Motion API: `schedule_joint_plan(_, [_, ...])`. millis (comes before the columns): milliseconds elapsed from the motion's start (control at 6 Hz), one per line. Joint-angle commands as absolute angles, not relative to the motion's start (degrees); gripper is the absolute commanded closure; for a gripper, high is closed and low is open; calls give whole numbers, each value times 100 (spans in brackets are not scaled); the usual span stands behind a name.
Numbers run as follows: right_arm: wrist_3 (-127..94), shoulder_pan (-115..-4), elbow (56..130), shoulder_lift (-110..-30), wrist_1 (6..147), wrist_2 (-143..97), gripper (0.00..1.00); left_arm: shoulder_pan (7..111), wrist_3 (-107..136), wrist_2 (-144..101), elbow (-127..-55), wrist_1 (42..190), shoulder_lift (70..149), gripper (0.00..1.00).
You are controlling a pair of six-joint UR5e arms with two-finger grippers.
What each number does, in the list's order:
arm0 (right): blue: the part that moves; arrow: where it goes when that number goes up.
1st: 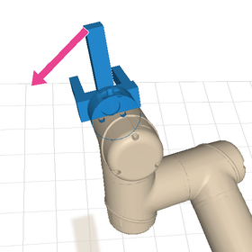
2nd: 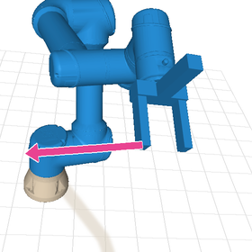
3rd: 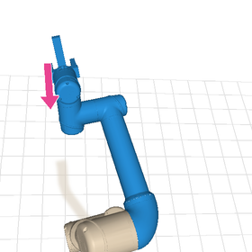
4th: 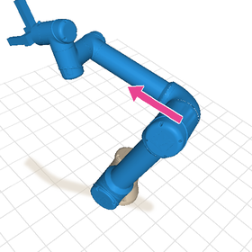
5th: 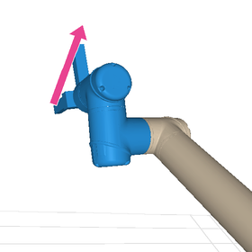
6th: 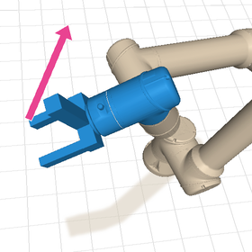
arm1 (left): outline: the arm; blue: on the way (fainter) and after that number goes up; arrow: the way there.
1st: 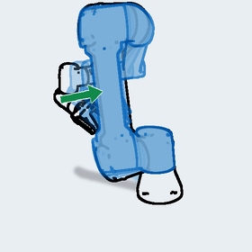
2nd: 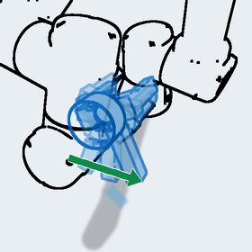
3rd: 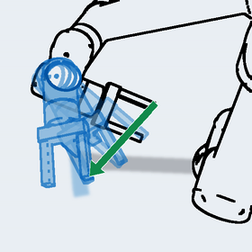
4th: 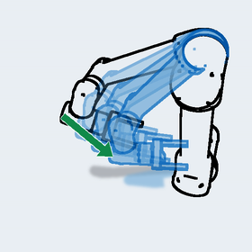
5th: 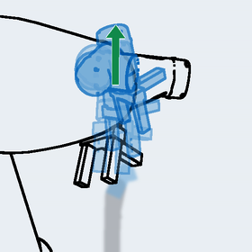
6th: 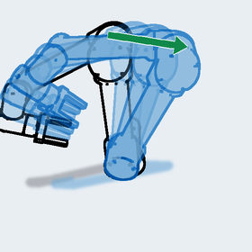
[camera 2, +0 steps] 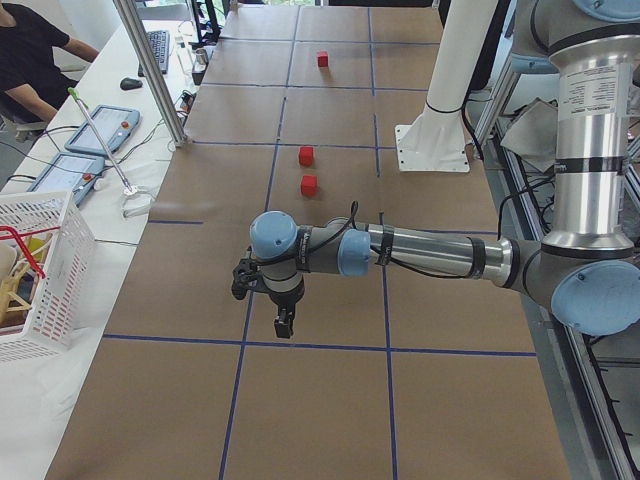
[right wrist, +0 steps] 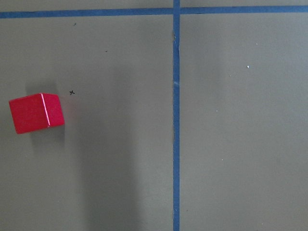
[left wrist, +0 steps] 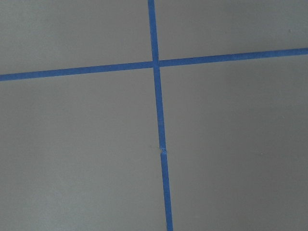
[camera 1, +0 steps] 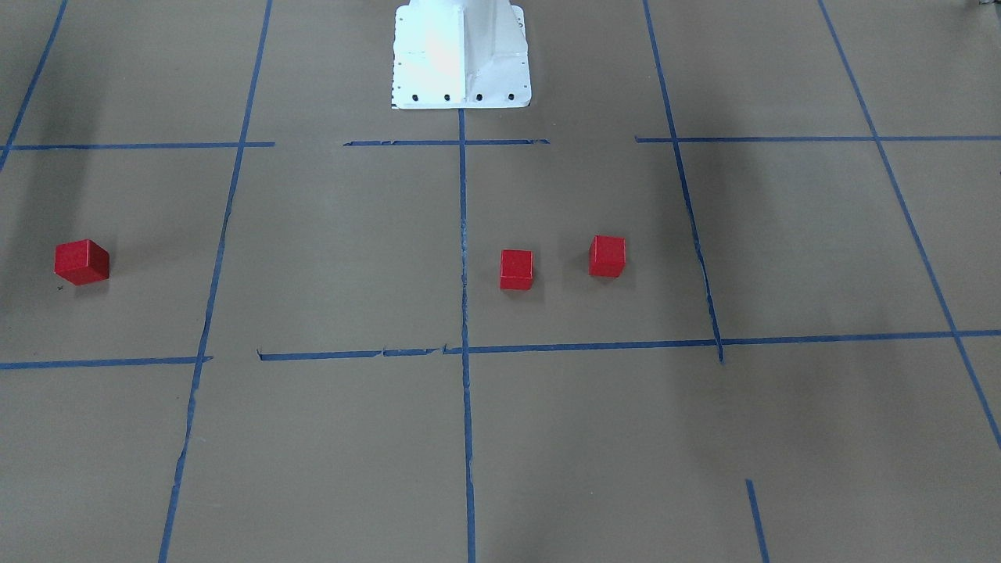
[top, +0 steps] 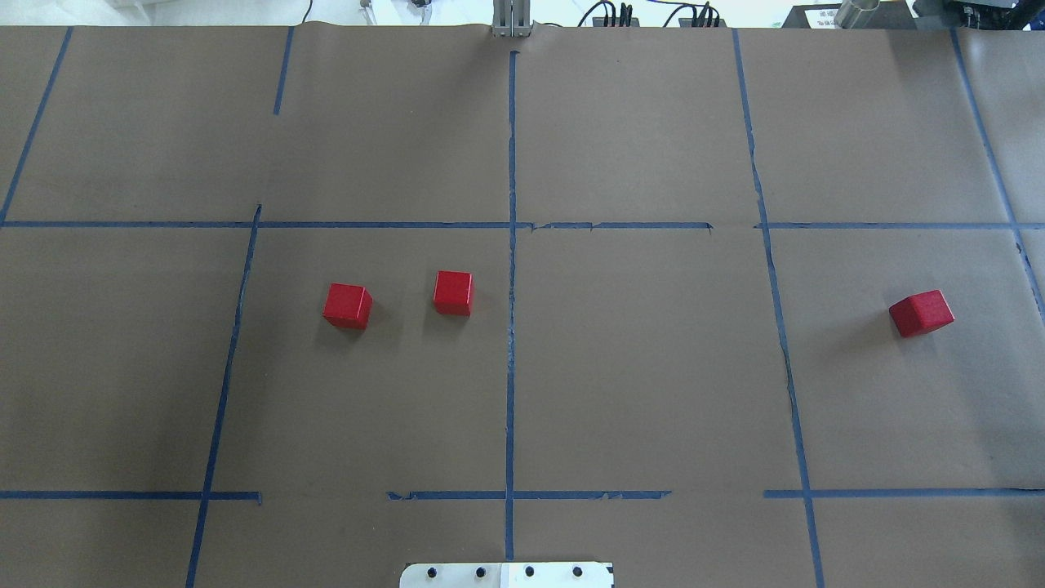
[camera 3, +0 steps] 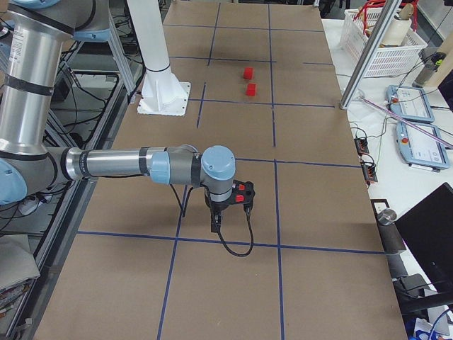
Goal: Form red blocks into L shape at center
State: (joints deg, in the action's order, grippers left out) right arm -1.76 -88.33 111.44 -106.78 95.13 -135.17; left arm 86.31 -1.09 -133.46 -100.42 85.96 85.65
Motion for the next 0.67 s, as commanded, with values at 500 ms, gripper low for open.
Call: schedule_joint_plan(500, [-246, -8824, 11162, -10679, 9405, -13596, 0, 8622, -44, -13359, -10336, 8587, 8464, 0])
